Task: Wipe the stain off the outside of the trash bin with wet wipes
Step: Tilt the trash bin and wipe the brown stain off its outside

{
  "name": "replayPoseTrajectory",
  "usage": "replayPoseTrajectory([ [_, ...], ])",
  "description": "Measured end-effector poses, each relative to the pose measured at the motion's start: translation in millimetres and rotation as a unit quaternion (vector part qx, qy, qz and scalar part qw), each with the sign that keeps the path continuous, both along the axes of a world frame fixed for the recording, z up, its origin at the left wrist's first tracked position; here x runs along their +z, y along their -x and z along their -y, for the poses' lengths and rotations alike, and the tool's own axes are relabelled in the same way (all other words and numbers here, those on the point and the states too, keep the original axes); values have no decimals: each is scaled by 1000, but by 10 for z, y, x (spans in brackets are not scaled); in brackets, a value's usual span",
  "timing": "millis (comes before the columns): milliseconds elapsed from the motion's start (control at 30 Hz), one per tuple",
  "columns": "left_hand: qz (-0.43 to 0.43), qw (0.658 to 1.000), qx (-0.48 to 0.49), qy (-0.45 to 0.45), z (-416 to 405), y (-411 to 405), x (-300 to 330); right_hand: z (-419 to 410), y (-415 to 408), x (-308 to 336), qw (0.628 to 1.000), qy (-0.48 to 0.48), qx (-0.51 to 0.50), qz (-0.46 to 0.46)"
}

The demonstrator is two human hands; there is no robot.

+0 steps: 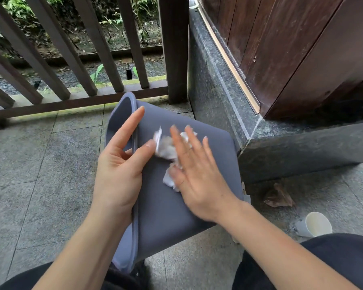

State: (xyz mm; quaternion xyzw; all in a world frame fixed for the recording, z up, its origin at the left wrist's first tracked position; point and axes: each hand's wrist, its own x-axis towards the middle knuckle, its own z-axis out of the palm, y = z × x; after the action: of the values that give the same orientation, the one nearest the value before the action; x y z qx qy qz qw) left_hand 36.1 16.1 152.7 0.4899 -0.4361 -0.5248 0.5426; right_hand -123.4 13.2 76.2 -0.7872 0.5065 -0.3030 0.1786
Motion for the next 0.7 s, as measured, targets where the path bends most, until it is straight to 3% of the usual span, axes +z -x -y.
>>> replayPoseTrajectory([
  [133, -12, 1000, -18, -4, -60, 44, 16, 323, 290, 17, 977, -154, -141, 34],
  [200, -3, 999, -35, -5, -83, 72, 12, 382, 307, 16, 971, -177, -152, 51],
  [433, 17, 998, -65, -12, -66, 139, -71, 88, -148, 205, 995, -63, -11, 79],
  [700, 11, 998, 29, -51, -31, 49, -165, -497, -244, 171, 992, -105, 64, 29],
])
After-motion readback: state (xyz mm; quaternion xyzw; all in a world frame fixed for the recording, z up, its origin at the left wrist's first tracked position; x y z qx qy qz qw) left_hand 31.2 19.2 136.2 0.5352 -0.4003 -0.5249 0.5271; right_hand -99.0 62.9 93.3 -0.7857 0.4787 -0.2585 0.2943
